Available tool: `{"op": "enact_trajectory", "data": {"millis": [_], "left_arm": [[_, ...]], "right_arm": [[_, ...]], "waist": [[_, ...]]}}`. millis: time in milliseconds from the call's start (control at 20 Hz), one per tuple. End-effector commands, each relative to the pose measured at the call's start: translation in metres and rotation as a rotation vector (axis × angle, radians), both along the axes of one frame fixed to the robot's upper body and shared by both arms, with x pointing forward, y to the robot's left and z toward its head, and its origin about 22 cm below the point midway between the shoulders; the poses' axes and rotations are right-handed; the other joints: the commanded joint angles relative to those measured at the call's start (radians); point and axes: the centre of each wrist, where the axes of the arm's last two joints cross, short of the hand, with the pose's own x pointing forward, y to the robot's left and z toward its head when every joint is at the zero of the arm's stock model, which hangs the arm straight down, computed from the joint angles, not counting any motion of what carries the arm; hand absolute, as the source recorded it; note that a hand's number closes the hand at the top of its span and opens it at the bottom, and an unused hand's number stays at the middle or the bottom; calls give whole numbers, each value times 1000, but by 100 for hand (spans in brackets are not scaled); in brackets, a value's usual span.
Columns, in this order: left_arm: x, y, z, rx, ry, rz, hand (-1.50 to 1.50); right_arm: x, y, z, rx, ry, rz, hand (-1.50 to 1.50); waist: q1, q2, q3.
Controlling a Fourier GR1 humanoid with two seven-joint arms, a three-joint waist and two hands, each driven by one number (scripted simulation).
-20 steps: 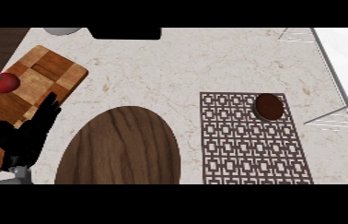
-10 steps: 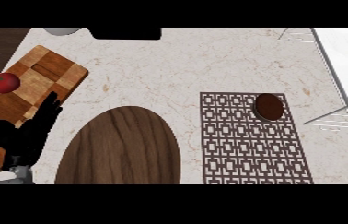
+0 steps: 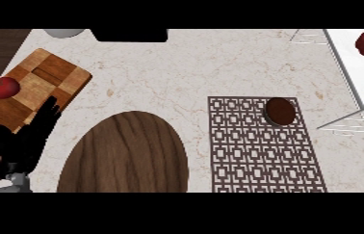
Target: Pick the bell pepper from the placemat and place it in the tiered shelf
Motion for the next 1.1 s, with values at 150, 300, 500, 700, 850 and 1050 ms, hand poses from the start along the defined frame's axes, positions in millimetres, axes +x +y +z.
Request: {"op": "enact_trajectory", "data": {"millis": [150,300,500,700,850,1050], "left_arm": [[-1,4,-11,-17,-7,-2,0],[-8,-7,-13,-29,-8,-6,0],[-4,6,3,-8,-2,5,0],[-13,-6,-8,-1,17,18,0],[2,6,3,-8,18,30,0],[-14,4,-9,-20,16,37,0]], "right_arm": [[-8,19,27,55,-332,-21,-150],[-14,18,23,47,-401,-9,-150],[-41,49,56,-47,-524,19,-150],[-77,70,72,-78,-583,40,-150],[-99,116,87,-68,-590,-19,-150],[-145,146,108,-88,-613,-104,-150]], "waist": [[2,2,-1],[2,-2,0],[-14,-12,-1],[-29,-17,-1],[-37,-18,-3],[-38,-30,-4]]}}
